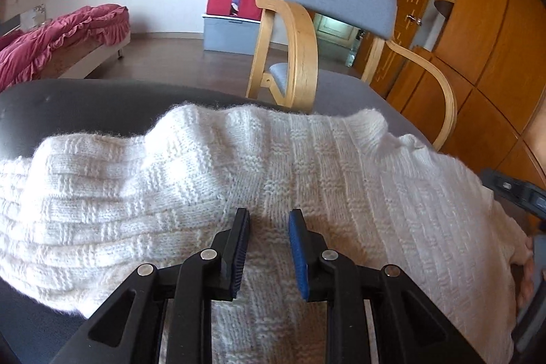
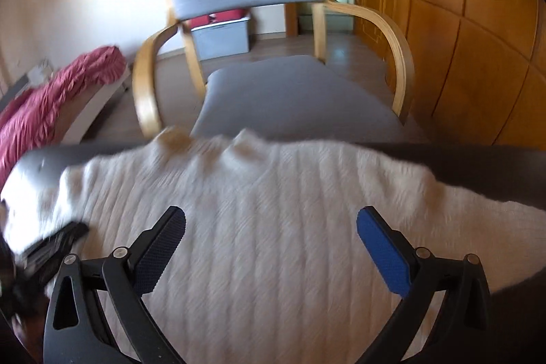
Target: Fold clothes
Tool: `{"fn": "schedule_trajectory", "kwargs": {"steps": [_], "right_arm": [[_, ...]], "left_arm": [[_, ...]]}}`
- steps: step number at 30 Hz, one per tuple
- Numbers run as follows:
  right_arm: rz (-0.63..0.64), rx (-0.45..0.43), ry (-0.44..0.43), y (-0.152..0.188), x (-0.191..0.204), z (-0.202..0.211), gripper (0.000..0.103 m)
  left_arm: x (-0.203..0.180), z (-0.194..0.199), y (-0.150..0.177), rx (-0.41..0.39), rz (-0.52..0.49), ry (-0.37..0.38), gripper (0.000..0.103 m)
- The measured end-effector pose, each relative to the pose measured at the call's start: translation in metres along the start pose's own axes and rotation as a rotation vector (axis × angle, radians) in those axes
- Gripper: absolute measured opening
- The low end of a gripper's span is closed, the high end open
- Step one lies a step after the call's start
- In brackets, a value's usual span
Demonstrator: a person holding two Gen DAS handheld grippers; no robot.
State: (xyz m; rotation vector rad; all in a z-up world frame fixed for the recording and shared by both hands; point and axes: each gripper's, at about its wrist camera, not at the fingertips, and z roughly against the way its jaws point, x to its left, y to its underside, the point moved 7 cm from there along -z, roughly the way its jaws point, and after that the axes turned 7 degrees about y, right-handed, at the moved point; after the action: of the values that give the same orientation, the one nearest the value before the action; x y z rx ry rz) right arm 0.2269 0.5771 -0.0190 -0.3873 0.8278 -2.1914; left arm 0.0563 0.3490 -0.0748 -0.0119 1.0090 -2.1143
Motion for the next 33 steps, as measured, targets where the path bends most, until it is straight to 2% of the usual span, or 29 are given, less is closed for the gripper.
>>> {"fn": "schedule_trajectory", "kwargs": {"steps": [1, 3, 5, 7, 8, 9, 11, 13, 14, 16, 18, 20, 25, 29, 32, 33], "right_arm": [[0.018, 0.023, -0.021, -0.001, 0.004, -0.009, 0.081], [0.055, 0.056, -0.055, -0.002, 0.013, -0.026, 0.068], [0.086, 0.074, -0.068, -0.005, 0.022, -0.041, 0.067], [0.104, 0.082, -0.082, -0.009, 0.032, -0.056, 0.067], [0.111, 0.087, -0.086, -0.010, 0.035, -0.062, 0.067], [0.107, 0.084, -0.081, -0.012, 0.035, -0.067, 0.067], [0.098, 0.077, -0.067, -0.014, 0.036, -0.077, 0.067], [0.112, 0.057, -0.034, -0.014, 0.038, -0.081, 0.067], [0.120, 0.049, -0.018, -0.014, 0.038, -0.081, 0.067], [0.139, 0.038, 0.037, -0.014, 0.037, -0.081, 0.059], [0.129, 0.035, 0.030, -0.017, 0.033, -0.080, 0.053], [0.076, 0.038, -0.005, -0.021, 0.024, -0.080, 0.048], [-0.058, 0.020, 0.025, -0.028, -0.010, -0.082, 0.044], [-0.080, -0.005, -0.049, -0.036, -0.008, -0.063, 0.046], [0.022, 0.061, -0.139, -0.038, 0.023, -0.063, 0.046], [0.039, 0.114, -0.161, -0.036, 0.032, -0.073, 0.044]], "left_arm": [[0.000, 0.000, 0.000, 0.004, -0.010, 0.003, 0.023], [-0.002, -0.001, 0.000, 0.013, -0.029, -0.006, 0.023], [-0.010, -0.002, -0.001, 0.044, -0.097, -0.079, 0.024], [-0.028, -0.004, -0.005, 0.112, -0.240, -0.179, 0.024], [-0.038, -0.004, -0.012, 0.131, -0.279, -0.197, 0.024], [-0.047, -0.003, -0.022, 0.117, -0.250, -0.167, 0.024], [-0.062, -0.004, -0.048, 0.057, -0.124, -0.080, 0.025], [-0.073, -0.021, -0.065, 0.011, -0.059, -0.057, 0.027], [-0.074, -0.037, -0.067, 0.020, -0.039, -0.068, 0.027], [-0.070, -0.059, -0.059, 0.027, -0.007, -0.074, 0.027], [-0.066, -0.072, -0.050, 0.010, 0.016, -0.064, 0.027], [-0.065, -0.065, -0.051, -0.010, 0.021, -0.047, 0.027], [-0.058, -0.064, -0.046, -0.002, 0.029, -0.020, 0.028], [-0.056, -0.062, -0.045, -0.007, 0.050, 0.008, 0.029], [-0.052, -0.059, -0.044, -0.015, 0.074, 0.033, 0.029], [-0.051, -0.058, -0.044, -0.019, 0.084, 0.042, 0.029]]}}
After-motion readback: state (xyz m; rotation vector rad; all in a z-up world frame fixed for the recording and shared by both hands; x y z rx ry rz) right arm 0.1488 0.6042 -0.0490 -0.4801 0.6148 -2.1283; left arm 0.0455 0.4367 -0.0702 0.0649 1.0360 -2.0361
